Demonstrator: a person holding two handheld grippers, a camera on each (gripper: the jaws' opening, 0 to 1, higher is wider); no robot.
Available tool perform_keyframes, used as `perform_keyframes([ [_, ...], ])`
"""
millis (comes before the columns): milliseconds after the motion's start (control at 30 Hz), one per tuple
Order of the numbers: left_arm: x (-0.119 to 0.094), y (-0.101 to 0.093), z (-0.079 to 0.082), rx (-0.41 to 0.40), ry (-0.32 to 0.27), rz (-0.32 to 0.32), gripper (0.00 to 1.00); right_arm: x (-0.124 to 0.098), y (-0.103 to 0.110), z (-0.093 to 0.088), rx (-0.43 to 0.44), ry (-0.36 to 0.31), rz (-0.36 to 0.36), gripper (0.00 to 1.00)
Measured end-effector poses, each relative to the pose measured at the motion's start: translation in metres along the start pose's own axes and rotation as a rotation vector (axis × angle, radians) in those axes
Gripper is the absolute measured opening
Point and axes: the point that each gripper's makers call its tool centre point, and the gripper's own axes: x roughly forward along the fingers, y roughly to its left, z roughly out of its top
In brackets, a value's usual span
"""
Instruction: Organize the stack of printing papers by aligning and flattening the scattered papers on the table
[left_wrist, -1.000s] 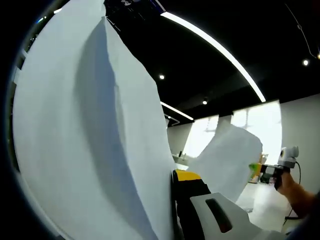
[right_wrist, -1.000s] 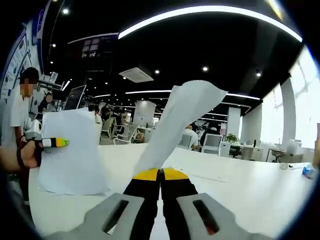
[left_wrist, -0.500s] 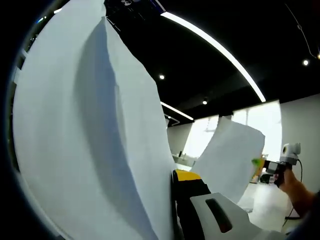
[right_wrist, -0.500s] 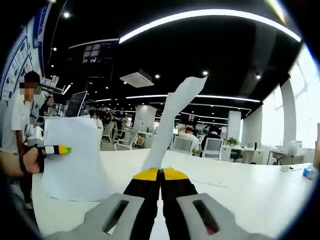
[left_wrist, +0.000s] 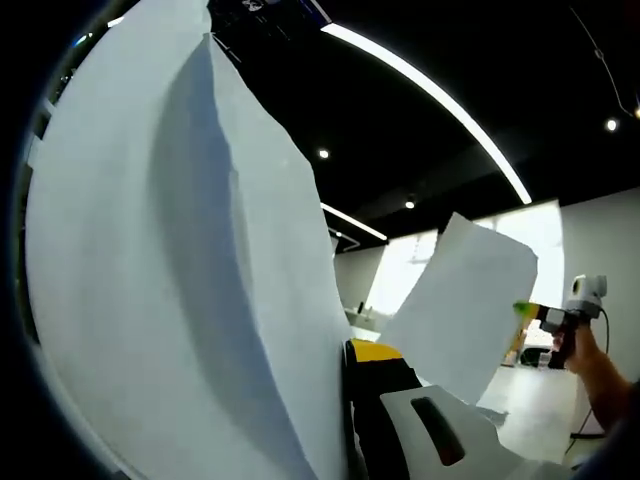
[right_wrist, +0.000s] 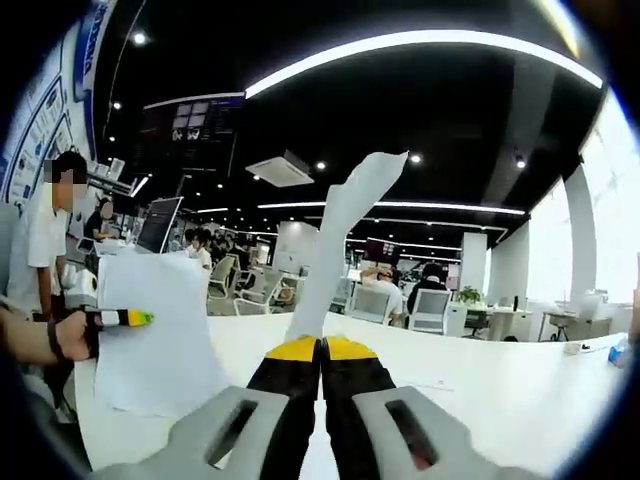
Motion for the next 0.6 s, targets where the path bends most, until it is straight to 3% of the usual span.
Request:
perform_keyframes([
  [300,0.000,0.000,0.000,0.000,0.000,-0.001,0.08,-0.004,0.006,0.021,-0.019,-0.023,0.018,0.00],
  [600,0.000,0.000,0.000,-0.001,-0.001,-0.001,0.08,-0.004,0.010,0.027,0.002,-0.023,0.040,0.00],
])
